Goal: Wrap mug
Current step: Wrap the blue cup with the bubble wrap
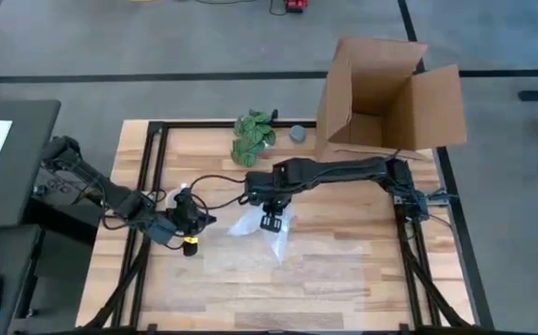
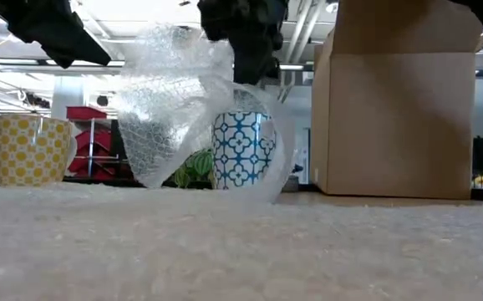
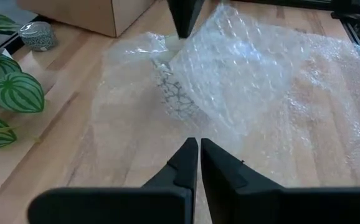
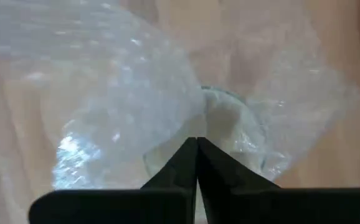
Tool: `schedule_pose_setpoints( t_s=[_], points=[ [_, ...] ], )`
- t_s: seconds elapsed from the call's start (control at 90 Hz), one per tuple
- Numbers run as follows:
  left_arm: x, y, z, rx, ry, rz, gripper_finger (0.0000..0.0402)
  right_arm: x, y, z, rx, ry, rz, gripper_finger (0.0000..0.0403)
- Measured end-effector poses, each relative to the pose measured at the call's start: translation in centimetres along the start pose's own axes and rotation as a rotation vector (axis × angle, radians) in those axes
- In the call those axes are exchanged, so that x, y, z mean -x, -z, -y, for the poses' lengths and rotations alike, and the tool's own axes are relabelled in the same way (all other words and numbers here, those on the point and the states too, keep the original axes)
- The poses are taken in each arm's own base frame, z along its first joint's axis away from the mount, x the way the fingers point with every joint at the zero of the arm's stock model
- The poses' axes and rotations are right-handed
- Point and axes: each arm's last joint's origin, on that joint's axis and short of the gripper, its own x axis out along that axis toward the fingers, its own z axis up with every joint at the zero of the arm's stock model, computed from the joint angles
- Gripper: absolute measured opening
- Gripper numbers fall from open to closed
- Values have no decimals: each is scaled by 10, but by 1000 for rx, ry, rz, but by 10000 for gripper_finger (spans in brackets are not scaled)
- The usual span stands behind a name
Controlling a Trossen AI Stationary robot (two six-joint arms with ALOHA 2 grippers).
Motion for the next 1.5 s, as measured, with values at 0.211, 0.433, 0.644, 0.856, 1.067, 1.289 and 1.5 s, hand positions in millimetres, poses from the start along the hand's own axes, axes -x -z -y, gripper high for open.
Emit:
schedule_pose_setpoints(
  t_s=[0.211, 0.433, 0.644, 0.856, 1.067, 1.289, 1.5],
  points=[
    [0, 0, 0, -3, -2, -3, 0, -32, 3, -10, 40, -34, -91, 0],
    [0, 0, 0, -1, -1, -3, 0, -70, 4, -1, 19, -13, -186, 0],
    [0, 0, 0, 2, -1, -4, 0, -86, 5, 7, 34, -3, -224, 0],
    [0, 0, 0, 4, -2, -4, 0, -77, 5, 4, 53, 9, -222, 0],
    [0, 0, 0, 6, -1, -2, 0, -30, 4, 0, 57, 16, -184, 0],
    [0, 0, 0, 5, -1, -3, 0, 8, 8, -2, 41, 109, -104, 0],
    [0, 0, 0, 5, -1, -3, 0, 12, 4, 1, -1, 265, -24, 0]
  ],
)
